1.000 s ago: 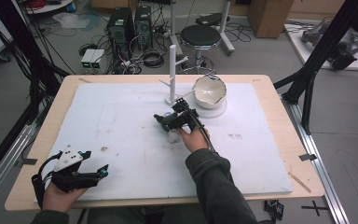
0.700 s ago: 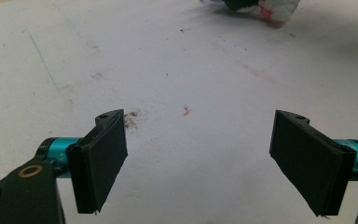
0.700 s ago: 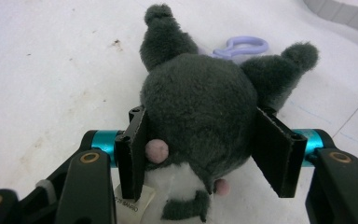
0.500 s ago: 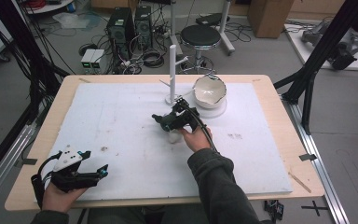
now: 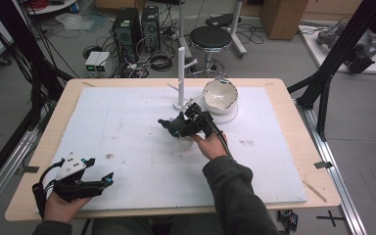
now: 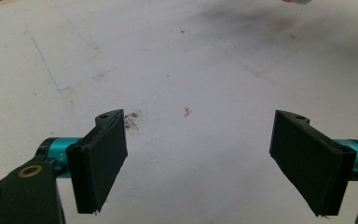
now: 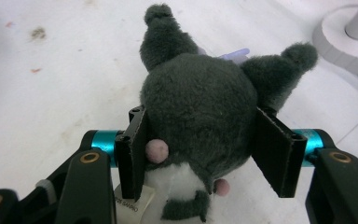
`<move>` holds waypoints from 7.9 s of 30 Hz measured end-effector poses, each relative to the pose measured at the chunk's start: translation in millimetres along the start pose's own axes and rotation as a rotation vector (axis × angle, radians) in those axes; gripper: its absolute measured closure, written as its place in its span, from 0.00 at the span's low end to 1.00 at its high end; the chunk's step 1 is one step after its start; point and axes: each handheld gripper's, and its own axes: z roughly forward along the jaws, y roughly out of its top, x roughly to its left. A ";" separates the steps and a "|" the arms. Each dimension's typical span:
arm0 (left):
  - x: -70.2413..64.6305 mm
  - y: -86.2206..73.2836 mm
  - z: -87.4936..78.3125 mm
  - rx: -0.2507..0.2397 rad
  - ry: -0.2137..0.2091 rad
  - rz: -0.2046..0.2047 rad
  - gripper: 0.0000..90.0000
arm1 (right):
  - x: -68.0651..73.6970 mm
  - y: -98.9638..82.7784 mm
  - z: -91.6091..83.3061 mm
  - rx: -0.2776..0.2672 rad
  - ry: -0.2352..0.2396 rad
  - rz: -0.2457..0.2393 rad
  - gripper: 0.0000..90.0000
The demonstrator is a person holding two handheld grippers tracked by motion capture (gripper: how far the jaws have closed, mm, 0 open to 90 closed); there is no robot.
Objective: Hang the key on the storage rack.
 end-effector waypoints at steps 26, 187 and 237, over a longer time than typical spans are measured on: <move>-0.8 0.3 0.9 -0.001 0.000 0.002 0.21 | 9.0 -2.6 -35.8 -0.109 -0.015 -0.176 0.47; -1.0 3.7 3.4 0.002 0.000 0.012 0.21 | -47.7 16.4 -67.6 -0.134 -0.076 0.011 0.25; -3.6 4.6 4.6 0.008 -0.002 0.012 0.21 | -36.8 -23.5 -75.6 -0.188 -0.058 0.033 0.19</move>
